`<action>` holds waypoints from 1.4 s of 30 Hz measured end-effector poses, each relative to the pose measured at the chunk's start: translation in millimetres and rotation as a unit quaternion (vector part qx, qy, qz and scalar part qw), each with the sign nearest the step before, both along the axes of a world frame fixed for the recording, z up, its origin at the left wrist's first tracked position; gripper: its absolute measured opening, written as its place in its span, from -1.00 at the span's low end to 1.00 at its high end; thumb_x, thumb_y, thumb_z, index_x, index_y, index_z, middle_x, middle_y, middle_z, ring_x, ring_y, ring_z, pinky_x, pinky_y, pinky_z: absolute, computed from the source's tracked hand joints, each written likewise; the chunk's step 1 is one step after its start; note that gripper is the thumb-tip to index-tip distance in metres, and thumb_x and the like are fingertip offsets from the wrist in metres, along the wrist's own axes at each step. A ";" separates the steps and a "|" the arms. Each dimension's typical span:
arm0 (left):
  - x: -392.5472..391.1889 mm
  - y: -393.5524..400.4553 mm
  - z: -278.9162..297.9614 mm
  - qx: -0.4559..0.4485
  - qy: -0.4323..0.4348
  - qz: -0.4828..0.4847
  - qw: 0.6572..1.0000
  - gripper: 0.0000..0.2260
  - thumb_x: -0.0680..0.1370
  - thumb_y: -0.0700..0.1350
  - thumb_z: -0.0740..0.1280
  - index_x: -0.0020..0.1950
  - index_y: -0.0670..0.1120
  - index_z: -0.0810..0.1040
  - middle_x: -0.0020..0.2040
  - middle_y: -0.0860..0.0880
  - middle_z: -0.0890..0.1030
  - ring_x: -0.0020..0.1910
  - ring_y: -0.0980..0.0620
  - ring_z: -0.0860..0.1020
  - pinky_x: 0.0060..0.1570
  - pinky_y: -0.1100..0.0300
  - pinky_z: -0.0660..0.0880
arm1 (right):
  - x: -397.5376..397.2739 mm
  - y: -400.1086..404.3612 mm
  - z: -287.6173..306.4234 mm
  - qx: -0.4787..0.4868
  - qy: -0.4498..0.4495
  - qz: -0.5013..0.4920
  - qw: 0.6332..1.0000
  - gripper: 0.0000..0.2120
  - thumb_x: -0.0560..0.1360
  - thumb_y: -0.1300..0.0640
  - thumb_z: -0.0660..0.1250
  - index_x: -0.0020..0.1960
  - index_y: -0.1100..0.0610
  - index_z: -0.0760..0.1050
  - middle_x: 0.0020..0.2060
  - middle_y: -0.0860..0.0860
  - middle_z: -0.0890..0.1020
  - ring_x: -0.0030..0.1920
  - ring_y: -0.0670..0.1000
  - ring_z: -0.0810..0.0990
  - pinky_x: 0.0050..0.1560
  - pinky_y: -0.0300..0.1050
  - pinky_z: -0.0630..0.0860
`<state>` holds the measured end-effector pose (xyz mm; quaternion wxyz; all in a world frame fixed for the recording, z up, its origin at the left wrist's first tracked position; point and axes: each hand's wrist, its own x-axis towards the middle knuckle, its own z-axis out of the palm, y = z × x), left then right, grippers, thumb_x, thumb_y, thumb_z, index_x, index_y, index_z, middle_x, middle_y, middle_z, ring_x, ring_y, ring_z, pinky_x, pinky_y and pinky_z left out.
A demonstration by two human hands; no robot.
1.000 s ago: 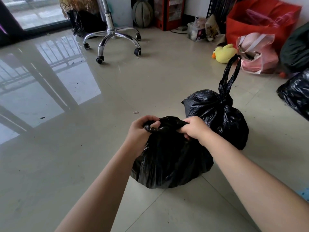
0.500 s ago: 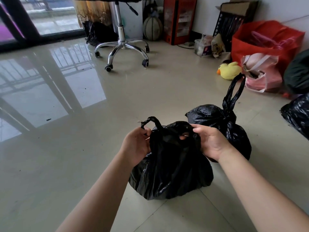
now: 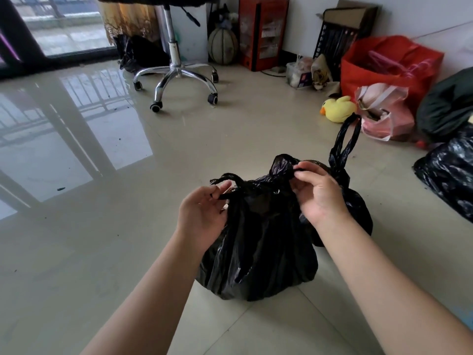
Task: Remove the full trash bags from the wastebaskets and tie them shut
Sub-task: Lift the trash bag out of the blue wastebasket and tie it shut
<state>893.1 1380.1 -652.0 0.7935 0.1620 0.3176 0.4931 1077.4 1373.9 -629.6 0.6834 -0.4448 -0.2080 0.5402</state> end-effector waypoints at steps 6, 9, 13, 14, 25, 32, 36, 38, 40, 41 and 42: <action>10.0 5.9 4.3 -0.042 -0.140 0.150 0.978 -0.64 0.61 -0.19 0.07 -0.40 -0.14 0.30 -0.33 -0.13 0.56 -0.18 -0.05 0.54 0.20 0.06 0.38 | -0.9 -3.6 12.8 -0.032 0.143 -0.077 0.986 -0.84 0.04 0.33 0.00 -0.40 0.17 0.24 -0.57 0.04 0.40 -0.51 0.00 0.40 -0.41 -0.25 0.41; 10.5 11.7 0.5 -0.062 -0.133 0.181 0.972 -0.66 0.64 -0.10 0.04 -0.33 -0.11 0.26 -0.64 -0.01 0.39 -0.59 0.07 0.44 -0.30 0.19 0.48 | 7.3 -3.7 3.6 -0.053 0.043 -0.050 0.996 -0.88 0.07 0.31 0.02 -0.41 0.18 0.24 -0.72 -0.04 0.29 -0.74 -0.08 0.22 -0.64 -0.45 0.17; -15.6 8.0 -28.9 0.015 0.201 0.180 0.963 -0.66 0.63 -0.19 0.04 -0.35 -0.05 0.14 -0.69 0.09 0.21 -0.74 0.16 0.17 -0.65 0.42 0.10 | 35.9 -12.6 -35.5 -0.116 -0.336 -0.009 0.935 -0.78 0.35 0.31 0.12 -0.46 0.19 0.29 -0.75 -0.10 0.26 -0.72 -0.14 0.18 -0.61 -0.38 0.09; -24.0 4.4 -40.3 0.078 0.337 0.164 0.924 -0.67 0.61 -0.20 0.09 -0.36 -0.06 0.16 -0.64 0.04 0.25 -0.67 0.06 0.23 -0.60 0.32 0.14 | 40.8 -17.4 -46.8 -0.124 -0.436 0.015 0.891 -0.76 0.39 0.29 0.17 -0.45 0.21 0.32 -0.70 -0.07 0.29 -0.68 -0.13 0.22 -0.59 -0.26 0.12; -86.7 -26.3 -88.7 0.419 0.802 0.004 0.427 -0.89 0.42 -0.12 0.10 -0.26 -0.13 0.24 -0.59 -0.19 0.49 -0.71 -0.24 0.39 -0.51 0.33 0.13 | 50.9 -40.1 -72.1 -0.058 -0.723 0.098 0.681 -0.65 0.43 0.08 0.24 -0.41 0.30 0.39 -0.49 0.23 0.41 -0.36 0.09 0.38 -0.31 -0.19 0.15; -87.0 -30.9 -92.5 0.447 0.836 0.005 0.317 -0.50 0.55 0.11 0.02 -0.44 -0.17 0.45 -0.68 -0.06 0.48 -0.78 -0.07 0.41 -0.60 0.42 0.04 | 17.0 -48.7 -70.8 -0.166 -0.803 0.378 0.430 -0.52 0.41 -0.31 0.21 -0.28 0.13 0.43 -0.18 0.09 0.54 -0.05 0.12 0.55 -0.16 -0.15 0.39; -75.6 -31.8 -86.6 0.401 0.865 -0.058 0.296 -0.58 0.44 0.09 0.14 -0.45 -0.19 0.50 -0.66 -0.12 0.51 -0.72 -0.10 0.49 -0.72 0.34 0.25 | 7.3 -50.4 -70.5 -0.185 -0.801 0.415 0.390 -0.52 0.47 -0.25 0.16 -0.28 0.17 0.47 -0.18 0.06 0.44 0.09 0.16 0.56 -0.15 -0.15 0.32; -68.9 -34.3 -81.2 0.327 0.876 -0.094 0.343 -0.62 0.56 0.06 0.17 -0.08 -0.23 0.59 -0.33 -0.25 0.68 -0.35 -0.23 0.65 -0.44 0.12 0.49 | 4.3 -46.6 -67.2 -0.175 -0.800 0.416 0.396 -0.56 0.51 -0.18 0.15 -0.09 0.18 0.54 -0.07 0.10 0.49 0.13 0.17 0.53 -0.12 -0.13 0.30; -69.0 -32.9 -84.0 0.262 0.890 -0.109 0.358 -0.62 0.60 0.06 0.12 0.18 -0.19 0.53 0.01 -0.25 0.67 0.02 -0.25 0.61 -0.07 0.06 0.47 | -5.0 -46.0 -62.8 -0.153 -0.811 0.415 0.382 -0.58 0.54 -0.13 0.11 0.02 0.19 0.55 0.07 0.13 0.58 0.16 0.15 0.52 -0.08 -0.12 0.33; -71.4 -31.8 -84.5 0.256 0.892 -0.103 0.357 -0.61 0.60 0.06 0.12 0.15 -0.19 0.56 0.04 -0.24 0.66 0.08 -0.24 0.59 0.02 0.06 0.44 | -10.2 -46.2 -61.7 -0.133 -0.819 0.411 0.377 -0.57 0.55 -0.11 0.08 0.02 0.18 0.56 0.10 0.13 0.60 0.16 0.15 0.53 -0.05 -0.11 0.36; -74.8 -31.9 -83.9 0.263 0.892 -0.099 0.353 -0.61 0.60 0.05 0.14 0.06 -0.21 0.61 0.01 -0.24 0.66 0.07 -0.23 0.58 0.04 0.06 0.43 | -13.9 -45.8 -61.2 -0.113 -0.824 0.407 0.377 -0.56 0.56 -0.12 0.06 -0.05 0.18 0.57 0.09 0.13 0.61 0.16 0.15 0.53 -0.02 -0.10 0.38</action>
